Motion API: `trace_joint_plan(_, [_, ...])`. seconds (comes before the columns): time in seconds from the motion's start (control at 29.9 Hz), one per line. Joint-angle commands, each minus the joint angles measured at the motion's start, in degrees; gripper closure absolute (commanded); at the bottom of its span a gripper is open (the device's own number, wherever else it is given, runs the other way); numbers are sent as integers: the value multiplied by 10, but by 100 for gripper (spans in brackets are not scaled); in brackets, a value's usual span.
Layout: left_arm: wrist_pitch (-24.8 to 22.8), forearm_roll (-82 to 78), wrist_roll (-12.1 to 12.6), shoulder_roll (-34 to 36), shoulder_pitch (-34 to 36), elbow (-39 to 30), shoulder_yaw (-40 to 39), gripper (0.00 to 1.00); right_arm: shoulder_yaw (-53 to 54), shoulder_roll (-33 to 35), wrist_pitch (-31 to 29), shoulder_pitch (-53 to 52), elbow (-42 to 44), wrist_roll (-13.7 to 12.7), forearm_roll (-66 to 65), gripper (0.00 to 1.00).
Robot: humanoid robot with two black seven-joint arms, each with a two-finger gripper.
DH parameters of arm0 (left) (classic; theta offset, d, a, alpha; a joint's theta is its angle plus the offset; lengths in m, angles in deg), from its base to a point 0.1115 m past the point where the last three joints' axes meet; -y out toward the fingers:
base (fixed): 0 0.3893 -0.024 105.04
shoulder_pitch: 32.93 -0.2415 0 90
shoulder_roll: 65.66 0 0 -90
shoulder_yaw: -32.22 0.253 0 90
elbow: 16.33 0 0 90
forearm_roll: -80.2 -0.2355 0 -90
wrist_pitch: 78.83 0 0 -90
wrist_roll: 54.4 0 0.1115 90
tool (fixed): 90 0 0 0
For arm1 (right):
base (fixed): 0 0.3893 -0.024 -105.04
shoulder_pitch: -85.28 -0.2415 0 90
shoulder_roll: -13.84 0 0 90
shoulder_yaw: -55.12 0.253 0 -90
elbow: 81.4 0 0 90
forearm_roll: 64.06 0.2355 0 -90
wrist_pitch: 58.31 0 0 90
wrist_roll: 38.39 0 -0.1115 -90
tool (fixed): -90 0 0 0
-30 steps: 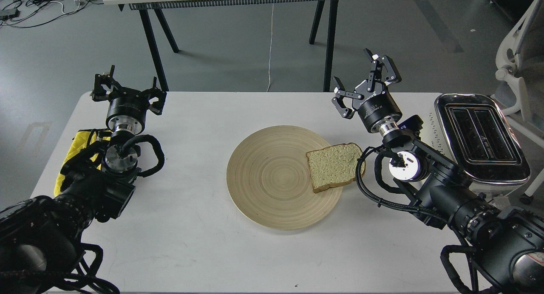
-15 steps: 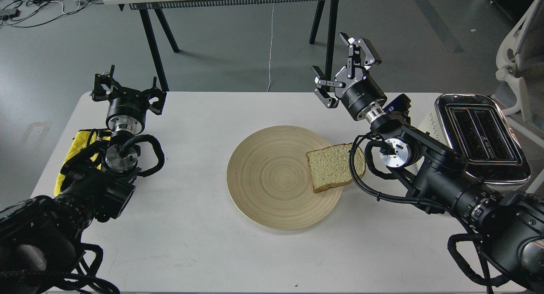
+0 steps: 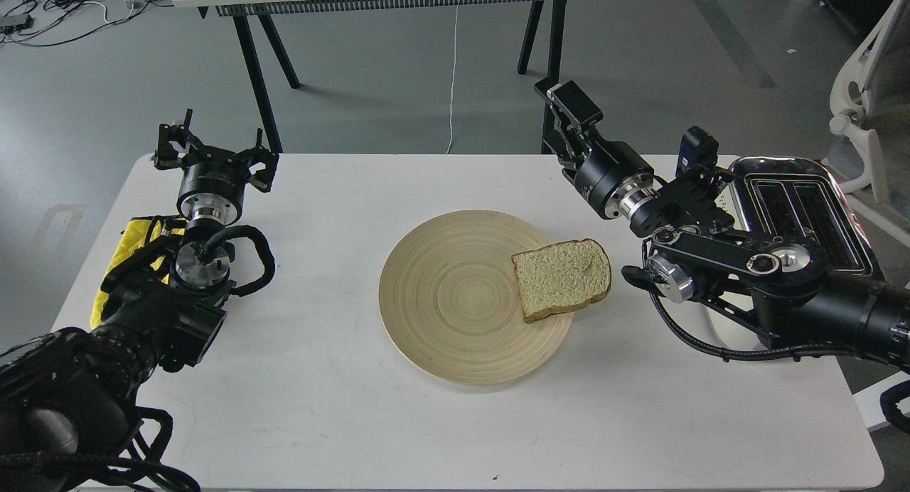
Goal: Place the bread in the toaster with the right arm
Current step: 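Lower the open right gripper to the bread slice's edge on the plate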
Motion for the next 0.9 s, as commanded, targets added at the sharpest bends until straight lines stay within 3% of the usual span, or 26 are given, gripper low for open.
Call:
trace_joint_plan(0.0, [0, 0, 0, 0, 0, 0, 0, 0, -57, 21, 21, 0, -17, 3, -2, 1])
trace_joint_plan(0.23, [0, 0, 0, -1, 0, 0, 0, 0, -111, 45, 21, 9, -13, 2, -16, 1])
trace_joint_plan(0.87, [0, 0, 0, -1, 0, 0, 0, 0, -115, 45, 21, 89, 54, -3, -17, 1])
